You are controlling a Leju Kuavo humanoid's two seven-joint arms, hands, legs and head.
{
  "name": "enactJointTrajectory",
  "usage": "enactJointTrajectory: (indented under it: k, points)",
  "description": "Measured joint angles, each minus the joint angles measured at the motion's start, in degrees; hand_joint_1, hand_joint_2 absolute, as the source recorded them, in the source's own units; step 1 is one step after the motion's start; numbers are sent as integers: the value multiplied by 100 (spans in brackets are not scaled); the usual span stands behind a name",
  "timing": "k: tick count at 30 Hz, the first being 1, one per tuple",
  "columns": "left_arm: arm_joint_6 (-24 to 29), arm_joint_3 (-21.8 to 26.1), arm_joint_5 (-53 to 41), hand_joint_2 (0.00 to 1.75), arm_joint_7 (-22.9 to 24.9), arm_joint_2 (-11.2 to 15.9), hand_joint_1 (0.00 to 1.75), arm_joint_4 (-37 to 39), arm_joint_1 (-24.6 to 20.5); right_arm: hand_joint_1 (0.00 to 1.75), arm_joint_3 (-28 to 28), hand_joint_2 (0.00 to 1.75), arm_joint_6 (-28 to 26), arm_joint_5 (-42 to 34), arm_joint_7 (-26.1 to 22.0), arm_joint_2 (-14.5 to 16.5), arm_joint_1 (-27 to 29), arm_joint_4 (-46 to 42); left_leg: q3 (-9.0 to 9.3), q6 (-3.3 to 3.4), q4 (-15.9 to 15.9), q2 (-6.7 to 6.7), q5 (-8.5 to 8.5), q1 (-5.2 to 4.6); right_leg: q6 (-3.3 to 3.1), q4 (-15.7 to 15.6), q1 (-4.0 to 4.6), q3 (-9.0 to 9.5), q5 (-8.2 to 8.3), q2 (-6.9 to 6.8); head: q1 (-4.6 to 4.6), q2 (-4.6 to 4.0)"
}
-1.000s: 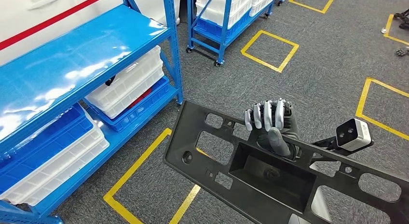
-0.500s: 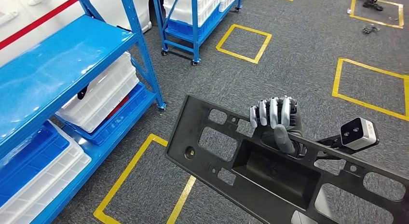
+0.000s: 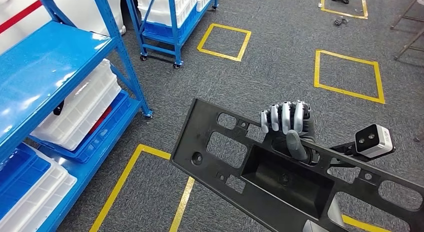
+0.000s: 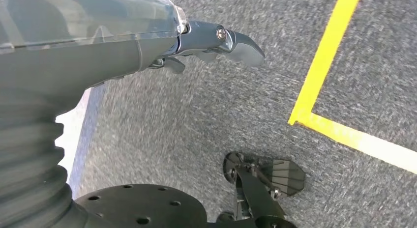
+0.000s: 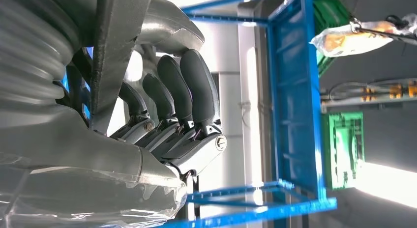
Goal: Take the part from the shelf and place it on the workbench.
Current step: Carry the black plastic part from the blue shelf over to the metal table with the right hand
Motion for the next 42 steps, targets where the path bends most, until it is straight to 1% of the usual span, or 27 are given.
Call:
enactJointTrajectory:
  k: [1,3,5,7,8,9,11,13,14,15,16,17,19,21,23,25,27,29,30,31,32,34,36,38,39,40,42]
  points:
    - [-2,0,-9,175,0,2,0,0,-9,154,-6,175,0,0,0,0,8,-5,4,-1,0,60,-3,-8,-15,-296,5,172,163,-28,1,0]
    - [-3,0,-23,175,0,2,0,0,-30,154,-21,175,3,0,0,0,15,-25,18,-15,1,165,-16,-33,-77,-1129,45,636,462,-208,-2,0]
    - [-3,0,-30,175,0,5,0,0,-43,154,-43,175,11,-2,-2,-1,18,-46,28,-49,1,245,-30,-56,-142,-1556,101,851,546,-336,-3,0]
    - [-2,-1,-32,175,1,8,0,0,-53,154,-61,175,25,-5,-4,-2,24,-55,51,-101,-14,332,-37,-62,-192,-1596,119,846,556,-264,-4,0]
    - [-2,-1,-33,175,3,9,0,0,-59,154,-67,175,32,-7,-4,-1,27,-62,60,-132,-4,337,-61,-55,-221,-1624,104,857,573,-212,-7,0]
    - [-2,-1,-34,175,4,12,0,0,-63,154,-72,175,37,-10,-6,0,23,-73,40,-159,65,275,-127,-48,-255,-1656,87,871,593,-160,-8,-1]
    - [-2,-1,-36,175,8,19,0,0,-63,154,-77,175,40,-13,-13,5,9,-91,-165,-197,549,42,-427,-31,-312,-1703,57,896,628,-63,-19,-1]
    - [-1,-2,-34,175,11,25,0,0,-47,154,-78,175,40,-13,-17,8,5,-94,-514,-219,1302,-106,-755,-26,-336,-1702,59,889,636,47,-27,0]
    - [-1,-2,-32,175,12,27,0,0,-34,154,-79,175,39,-12,-16,9,10,-94,-637,-230,1551,-124,-807,-20,-338,-1694,60,887,636,112,-27,0]
    - [1,-1,-32,175,13,29,0,0,-22,154,-80,175,39,-13,-16,9,11,-94,-674,-238,1604,-129,-748,-12,-336,-1682,58,886,634,180,-28,0]
    - [2,-1,-32,175,13,31,0,0,-14,154,-81,175,39,-13,-16,9,11,-94,-607,-245,1434,-141,-582,2,-329,-1664,54,885,629,251,-27,0]
    - [3,0,-32,175,13,32,0,0,-11,154,-84,175,39,-14,-16,9,11,-94,-461,-249,1096,-184,-358,23,-314,-1639,47,884,618,320,-27,0]
    - [12,-1,-33,175,9,35,0,0,-8,154,-92,175,39,-16,-16,9,9,-94,-153,-248,401,-374,-74,62,-262,-1567,46,851,588,443,-27,0]
    - [29,-2,-36,175,5,35,0,0,-10,154,-101,175,41,-20,-18,8,18,-94,-43,-215,139,-486,-59,64,-189,-1525,40,791,591,538,-28,0]
    - [50,-1,-43,175,3,36,0,0,-23,154,-123,175,44,-23,-20,7,47,-94,-36,-143,102,-411,-42,48,-118,-1526,13,754,610,598,-30,0]
    - [68,0,-48,175,2,36,0,0,-25,154,-153,175,47,-26,-22,3,70,-96,-24,-62,57,-302,-6,44,-71,-1344,11,662,483,409,-10,0]
    - [75,0,-52,175,2,34,0,0,-12,154,-169,175,48,-28,-24,0,82,-98,-27,-10,34,-183,9,27,-39,-744,18,377,150,127,14,0]
    - [75,0,-61,175,2,34,0,0,-1,154,-190,175,48,-24,-25,0,114,-98,-40,11,34,-59,4,2,-20,-89,10,61,-107,38,19,0]
    - [75,0,-68,175,2,35,0,0,0,154,-206,175,48,-19,-26,0,134,-99,-41,15,35,1,1,-8,-21,22,9,11,-103,24,19,0]
    - [74,-1,-74,175,3,34,0,0,-2,154,-221,175,48,-11,-26,0,153,-105,-37,18,35,62,-4,-19,-34,-94,11,79,7,8,20,0]
    - [74,-2,-79,175,3,33,0,0,-8,154,-231,175,47,-1,-26,0,165,-119,-28,18,35,118,-10,-28,-59,-414,22,255,189,-30,20,0]
    - [73,-5,-93,175,4,28,0,0,-20,154,-236,175,46,22,-26,1,173,-181,-6,3,38,220,-30,-52,-136,-1211,88,679,475,-246,18,0]
    - [64,-7,-115,175,4,25,0,0,-27,154,-239,175,46,44,-26,8,179,-251,10,-34,36,314,-48,-64,-197,-1572,163,854,535,-369,16,-1]
    - [49,-8,-133,175,5,22,0,0,-38,154,-245,175,44,62,-25,14,205,-301,45,-86,17,406,-61,-62,-241,-1614,174,857,553,-259,15,-1]
    - [44,-9,-137,175,5,22,0,-1,-46,154,-248,175,43,71,-24,21,224,-329,59,-117,27,386,-90,-56,-262,-1655,155,882,572,-203,14,-1]
    - [40,-10,-140,175,5,22,0,-1,-52,154,-250,175,41,77,-23,30,237,-355,36,-144,115,293,-170,-48,-290,-1699,129,911,596,-149,14,0]
    - [36,-10,-146,175,4,26,0,-2,-52,154,-252,175,38,85,-19,68,257,-394,-200,-184,650,16,-483,-27,-326,-1753,88,958,627,-50,4,0]
